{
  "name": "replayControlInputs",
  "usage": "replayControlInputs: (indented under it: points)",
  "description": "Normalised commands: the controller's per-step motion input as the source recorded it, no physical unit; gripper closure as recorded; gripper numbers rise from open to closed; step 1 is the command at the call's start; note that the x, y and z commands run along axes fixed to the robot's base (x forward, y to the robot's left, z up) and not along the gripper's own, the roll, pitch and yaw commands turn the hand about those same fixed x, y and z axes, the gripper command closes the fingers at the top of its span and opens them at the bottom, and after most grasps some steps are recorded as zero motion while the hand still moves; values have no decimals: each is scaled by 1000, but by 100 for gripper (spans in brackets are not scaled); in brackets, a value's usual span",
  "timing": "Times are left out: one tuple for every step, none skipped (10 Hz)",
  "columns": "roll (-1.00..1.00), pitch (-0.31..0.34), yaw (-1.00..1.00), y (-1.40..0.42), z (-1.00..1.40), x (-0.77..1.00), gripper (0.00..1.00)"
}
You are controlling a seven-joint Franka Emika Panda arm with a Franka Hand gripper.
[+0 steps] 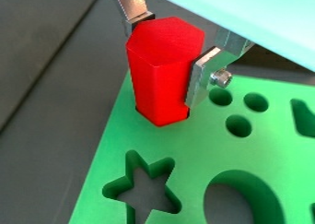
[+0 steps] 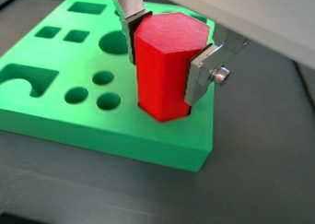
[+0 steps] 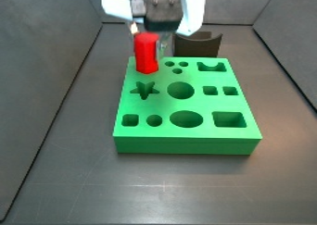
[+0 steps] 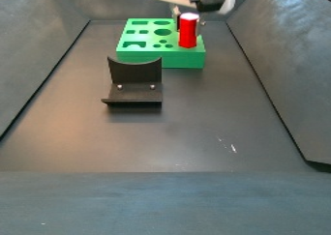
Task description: Insert the hexagon object.
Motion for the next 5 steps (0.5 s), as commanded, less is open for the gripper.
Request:
replayControlInputs:
  points:
    - [113, -283, 0, -174, -671, -34, 100]
    - [411, -281, 131, -691, -191, -366, 100]
    - [444, -199, 166, -709, 0, -263, 100]
    - [74, -63, 0, -209, 0, -40, 100]
    - [0, 0, 0, 0, 0, 0, 100]
